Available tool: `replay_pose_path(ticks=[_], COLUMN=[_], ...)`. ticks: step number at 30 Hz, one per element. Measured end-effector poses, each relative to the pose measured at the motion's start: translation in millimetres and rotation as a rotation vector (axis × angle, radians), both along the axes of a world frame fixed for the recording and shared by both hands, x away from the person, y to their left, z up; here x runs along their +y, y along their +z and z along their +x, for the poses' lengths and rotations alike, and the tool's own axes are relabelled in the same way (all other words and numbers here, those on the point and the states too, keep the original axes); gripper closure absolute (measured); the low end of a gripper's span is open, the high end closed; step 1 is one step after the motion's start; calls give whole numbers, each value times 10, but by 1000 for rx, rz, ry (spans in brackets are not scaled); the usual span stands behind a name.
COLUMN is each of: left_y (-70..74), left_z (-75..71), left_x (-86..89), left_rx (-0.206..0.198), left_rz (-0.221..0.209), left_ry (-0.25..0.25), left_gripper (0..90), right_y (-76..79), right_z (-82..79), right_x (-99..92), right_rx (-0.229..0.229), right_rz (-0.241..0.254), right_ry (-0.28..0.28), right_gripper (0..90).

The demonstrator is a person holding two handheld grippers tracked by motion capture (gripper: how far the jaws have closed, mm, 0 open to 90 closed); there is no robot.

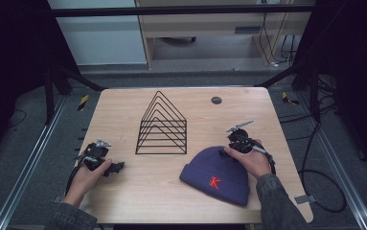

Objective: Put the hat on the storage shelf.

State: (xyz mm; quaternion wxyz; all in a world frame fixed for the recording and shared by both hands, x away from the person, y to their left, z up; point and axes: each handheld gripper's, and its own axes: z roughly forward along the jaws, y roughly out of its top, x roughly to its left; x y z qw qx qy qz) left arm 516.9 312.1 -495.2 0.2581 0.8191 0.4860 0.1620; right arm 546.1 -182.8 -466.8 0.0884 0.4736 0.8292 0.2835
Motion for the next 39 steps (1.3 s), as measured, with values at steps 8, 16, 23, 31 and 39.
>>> replay_pose_path(ticks=[8,16,23,31,39], left_y=[0,-1,0,1,2], left_z=[-2,-7,-5,-5,2], left_x=[-2,-9,-8,-11,-4], left_rx=[-2,-2,-1,-2,-2], left_rz=[2,1,2,3,2], left_ry=[-4,-4,-7,-6,-8], left_gripper=[0,0,0,0,0], right_y=[-79,-112,-105,-47,167], right_z=[9,-8,-13,-83,-236], right_x=[43,34,18,45,34], right_rx=[14,23,30,-1,-73], right_rz=[-13,-2,23,17,45], right_ry=[1,1,21,57,88], right_gripper=[449,537,722,786,791])
